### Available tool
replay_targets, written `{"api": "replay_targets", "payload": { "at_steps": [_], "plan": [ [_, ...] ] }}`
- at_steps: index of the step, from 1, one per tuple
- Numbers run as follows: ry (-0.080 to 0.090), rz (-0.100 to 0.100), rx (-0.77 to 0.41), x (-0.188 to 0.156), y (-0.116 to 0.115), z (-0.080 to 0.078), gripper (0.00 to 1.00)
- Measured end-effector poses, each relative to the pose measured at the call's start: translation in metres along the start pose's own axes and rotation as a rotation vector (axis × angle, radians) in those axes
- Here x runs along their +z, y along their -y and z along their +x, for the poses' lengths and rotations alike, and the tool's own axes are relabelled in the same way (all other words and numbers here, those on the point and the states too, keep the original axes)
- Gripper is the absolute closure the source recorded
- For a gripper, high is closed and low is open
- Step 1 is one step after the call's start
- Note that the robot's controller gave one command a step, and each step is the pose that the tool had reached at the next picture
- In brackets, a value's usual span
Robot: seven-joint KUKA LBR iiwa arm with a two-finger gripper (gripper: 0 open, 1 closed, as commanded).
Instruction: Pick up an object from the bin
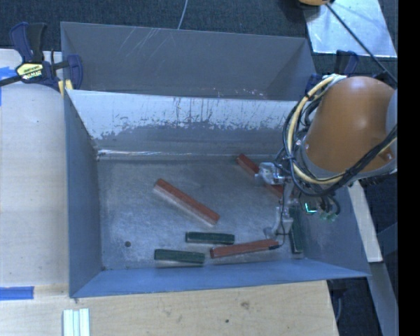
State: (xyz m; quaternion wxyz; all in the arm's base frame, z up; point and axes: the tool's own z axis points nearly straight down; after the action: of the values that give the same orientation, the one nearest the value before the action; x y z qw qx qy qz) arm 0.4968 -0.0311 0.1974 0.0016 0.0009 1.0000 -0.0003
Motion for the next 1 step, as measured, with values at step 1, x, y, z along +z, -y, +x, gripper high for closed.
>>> {"api": "replay_targets", "payload": {
  "at_steps": [1],
  "plan": [
    [0.000,0.000,-0.001,0.0000,-0.0001,0.0000,0.00]
  ]
}}
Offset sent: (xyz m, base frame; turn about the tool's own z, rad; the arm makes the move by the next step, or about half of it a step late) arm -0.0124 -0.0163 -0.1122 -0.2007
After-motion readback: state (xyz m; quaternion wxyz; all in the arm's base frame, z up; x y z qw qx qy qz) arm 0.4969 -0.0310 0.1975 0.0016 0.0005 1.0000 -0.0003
